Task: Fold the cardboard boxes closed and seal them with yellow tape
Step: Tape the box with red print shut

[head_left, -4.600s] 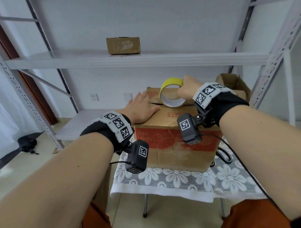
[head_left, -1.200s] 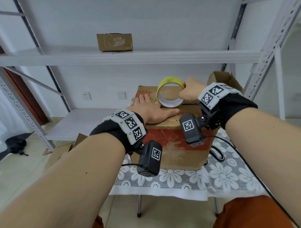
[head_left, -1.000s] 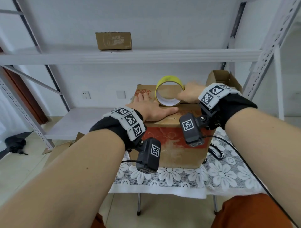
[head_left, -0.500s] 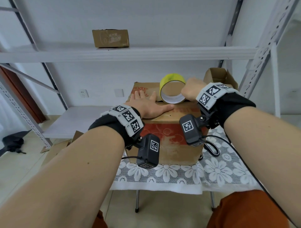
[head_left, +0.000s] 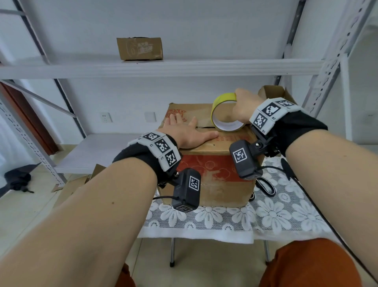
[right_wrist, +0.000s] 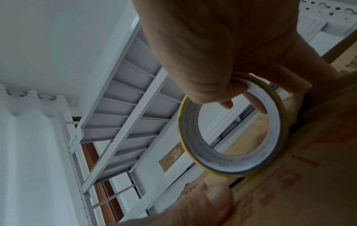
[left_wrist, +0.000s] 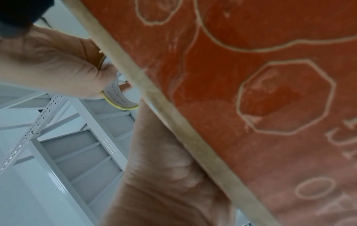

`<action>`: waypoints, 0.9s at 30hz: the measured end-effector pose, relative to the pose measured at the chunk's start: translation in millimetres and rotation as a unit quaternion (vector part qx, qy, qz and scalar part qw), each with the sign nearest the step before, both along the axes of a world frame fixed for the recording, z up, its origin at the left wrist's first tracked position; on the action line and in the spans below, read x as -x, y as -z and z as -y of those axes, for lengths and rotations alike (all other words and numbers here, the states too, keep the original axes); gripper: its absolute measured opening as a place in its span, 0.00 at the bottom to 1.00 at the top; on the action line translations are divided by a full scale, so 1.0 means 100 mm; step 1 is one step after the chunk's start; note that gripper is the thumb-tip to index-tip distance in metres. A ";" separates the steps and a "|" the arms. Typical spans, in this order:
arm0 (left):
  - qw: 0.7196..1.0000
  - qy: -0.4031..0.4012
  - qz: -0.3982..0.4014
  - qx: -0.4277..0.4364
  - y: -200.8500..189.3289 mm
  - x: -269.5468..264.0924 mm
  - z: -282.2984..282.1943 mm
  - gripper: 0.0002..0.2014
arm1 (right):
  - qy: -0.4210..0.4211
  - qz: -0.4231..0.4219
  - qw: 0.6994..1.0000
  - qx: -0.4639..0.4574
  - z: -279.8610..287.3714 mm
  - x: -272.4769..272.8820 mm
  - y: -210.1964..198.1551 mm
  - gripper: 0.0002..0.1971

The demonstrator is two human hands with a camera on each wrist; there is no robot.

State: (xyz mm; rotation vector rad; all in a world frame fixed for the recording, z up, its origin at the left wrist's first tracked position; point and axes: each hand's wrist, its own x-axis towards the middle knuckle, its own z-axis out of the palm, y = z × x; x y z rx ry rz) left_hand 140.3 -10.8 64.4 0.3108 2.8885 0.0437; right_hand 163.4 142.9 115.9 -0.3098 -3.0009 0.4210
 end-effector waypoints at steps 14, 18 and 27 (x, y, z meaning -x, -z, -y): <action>0.999 0.031 0.001 -0.021 -0.03 -0.15 -0.24 0.52 | -0.013 0.009 1.000 -0.009 0.05 -0.03 -0.08 0.04; 1.000 0.015 0.009 -0.016 -0.03 -0.16 -0.31 0.52 | -0.015 0.015 1.000 0.023 -0.03 0.01 0.00 0.09; 1.000 0.024 0.013 -0.011 -0.01 -0.12 -0.31 0.50 | 0.016 0.049 0.995 0.085 -0.16 0.00 0.18 0.13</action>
